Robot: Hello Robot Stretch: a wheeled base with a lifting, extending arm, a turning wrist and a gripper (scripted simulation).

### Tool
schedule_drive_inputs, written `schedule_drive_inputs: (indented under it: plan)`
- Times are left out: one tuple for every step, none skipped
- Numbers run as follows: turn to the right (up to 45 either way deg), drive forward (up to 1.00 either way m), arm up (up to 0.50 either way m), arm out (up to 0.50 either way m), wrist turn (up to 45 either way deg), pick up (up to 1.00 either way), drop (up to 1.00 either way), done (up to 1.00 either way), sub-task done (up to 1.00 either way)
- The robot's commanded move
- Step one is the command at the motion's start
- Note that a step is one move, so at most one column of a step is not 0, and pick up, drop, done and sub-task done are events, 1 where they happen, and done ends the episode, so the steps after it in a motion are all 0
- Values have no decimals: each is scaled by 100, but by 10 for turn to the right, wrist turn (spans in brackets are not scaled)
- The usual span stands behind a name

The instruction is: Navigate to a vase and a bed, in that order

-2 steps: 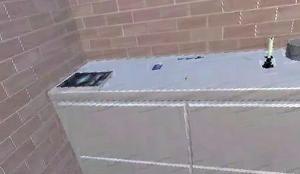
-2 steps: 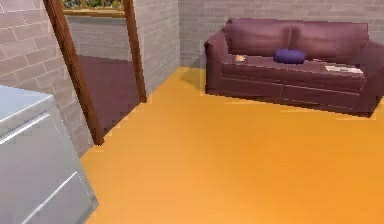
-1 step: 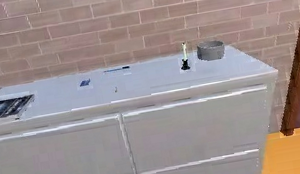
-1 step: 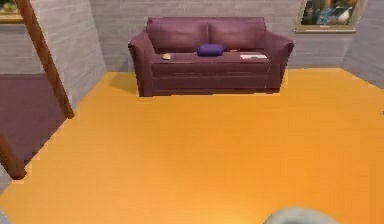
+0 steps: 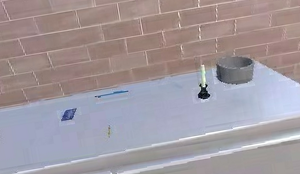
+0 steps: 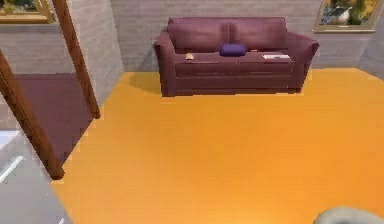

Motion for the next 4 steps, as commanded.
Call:
schedule_drive_inputs:
  plan:
    - [450, 0, 0, 0, 0, 0, 0, 0, 0]
    - [390, 0, 0, 0, 0, 0, 0, 0, 0]
    - [0, 90, 0, 0, 0, 0, 0, 0, 0]
    - [-360, 0, 0, 0, 0, 0, 0, 0, 0]
